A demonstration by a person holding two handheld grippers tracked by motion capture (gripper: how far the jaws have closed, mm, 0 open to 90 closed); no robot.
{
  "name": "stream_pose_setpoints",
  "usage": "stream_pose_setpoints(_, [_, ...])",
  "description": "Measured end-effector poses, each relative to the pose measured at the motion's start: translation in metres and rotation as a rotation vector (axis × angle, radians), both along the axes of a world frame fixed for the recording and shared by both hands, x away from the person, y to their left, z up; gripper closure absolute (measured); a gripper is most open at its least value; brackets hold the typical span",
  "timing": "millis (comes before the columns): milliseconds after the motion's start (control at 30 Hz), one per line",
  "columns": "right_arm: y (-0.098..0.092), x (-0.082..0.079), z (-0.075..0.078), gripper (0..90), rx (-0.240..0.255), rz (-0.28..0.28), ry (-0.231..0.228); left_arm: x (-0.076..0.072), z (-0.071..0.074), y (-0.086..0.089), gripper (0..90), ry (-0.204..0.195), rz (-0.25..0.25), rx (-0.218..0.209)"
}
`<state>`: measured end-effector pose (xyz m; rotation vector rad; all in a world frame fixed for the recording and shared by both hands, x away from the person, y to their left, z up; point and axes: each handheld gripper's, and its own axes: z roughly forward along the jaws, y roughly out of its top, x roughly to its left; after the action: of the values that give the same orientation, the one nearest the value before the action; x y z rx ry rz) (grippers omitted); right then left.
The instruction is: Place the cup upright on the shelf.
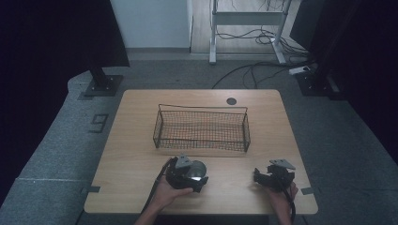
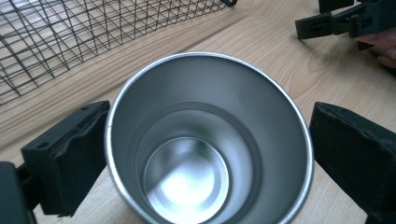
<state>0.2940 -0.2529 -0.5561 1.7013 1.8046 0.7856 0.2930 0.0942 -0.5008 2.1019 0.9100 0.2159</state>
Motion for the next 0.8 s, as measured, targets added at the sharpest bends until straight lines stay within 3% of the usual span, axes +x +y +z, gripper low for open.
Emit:
stream_pose_setpoints(267, [0.0, 0.0, 0.0, 4.6, 0.0, 0.0, 0.0, -0.0009, -0.0061, -0.0014, 7.4, -0.022, 0.03, 0.002])
stream_pose_setpoints(400, [0.0, 0.0, 0.0, 4.6, 0.0, 0.0, 0.0, -0.0023, -0.0084, -0.0009, 12.7, -0.027, 0.018, -0.003])
stream_pose_setpoints(800, [0.0, 0.0, 0.0, 4.6, 0.0, 0.0, 0.0, -0.0044, -0.0048, 0.0024, 14.1, -0.043, -0.008, -0.011])
